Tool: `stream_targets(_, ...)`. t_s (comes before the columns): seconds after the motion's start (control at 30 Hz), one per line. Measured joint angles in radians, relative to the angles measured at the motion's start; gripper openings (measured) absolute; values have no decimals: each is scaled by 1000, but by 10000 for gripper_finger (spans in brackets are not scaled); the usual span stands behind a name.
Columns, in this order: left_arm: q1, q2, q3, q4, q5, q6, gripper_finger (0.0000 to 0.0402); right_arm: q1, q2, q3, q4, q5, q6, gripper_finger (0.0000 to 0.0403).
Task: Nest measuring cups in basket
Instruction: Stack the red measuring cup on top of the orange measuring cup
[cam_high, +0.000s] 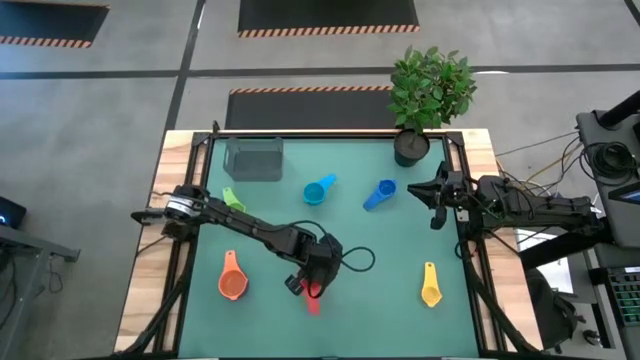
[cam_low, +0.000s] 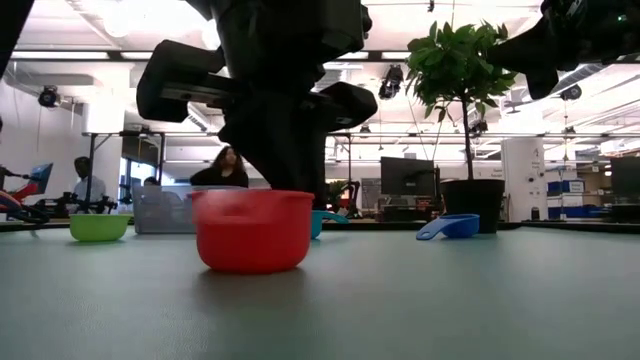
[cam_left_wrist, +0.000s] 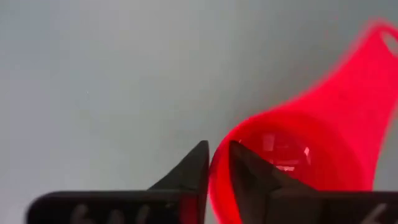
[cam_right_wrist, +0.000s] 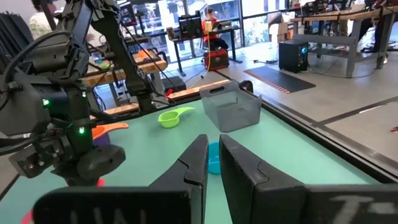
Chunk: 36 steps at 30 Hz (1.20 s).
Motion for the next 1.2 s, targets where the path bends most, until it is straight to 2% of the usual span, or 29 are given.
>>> stream_targets(0.1,0,0,0,0,0,-21,6,0,0,0,0,0,0,28)
stream_targets(0.27,0,-2,0,-3,-25,-130,3,0,0,0,0,0,2,28)
stream_targets(0.4,0,-22,0,-17,-86,-300,1,0,0,0,-1,0,2,28)
stream_targets(0.53,0,-71,0,-63,-202,-527,1,0,0,0,-1,0,2,28)
stream_targets(0.63,-4,-121,0,-124,-298,-779,1,0,0,0,-3,0,3,28)
stream_targets(0.73,-13,-165,0,-214,-372,-1112,1,0,0,0,-3,0,2,28)
stream_targets(0.97,-102,-235,0,-482,-391,-1848,0,0,0,0,-3,0,-12,28)
stream_targets(1.1,-212,-278,0,-656,-423,-2293,0,0,0,0,2,0,-35,28)
stream_targets(1.2,-305,-291,0,-741,-430,-2545,0,0,0,0,9,1,-56,28)
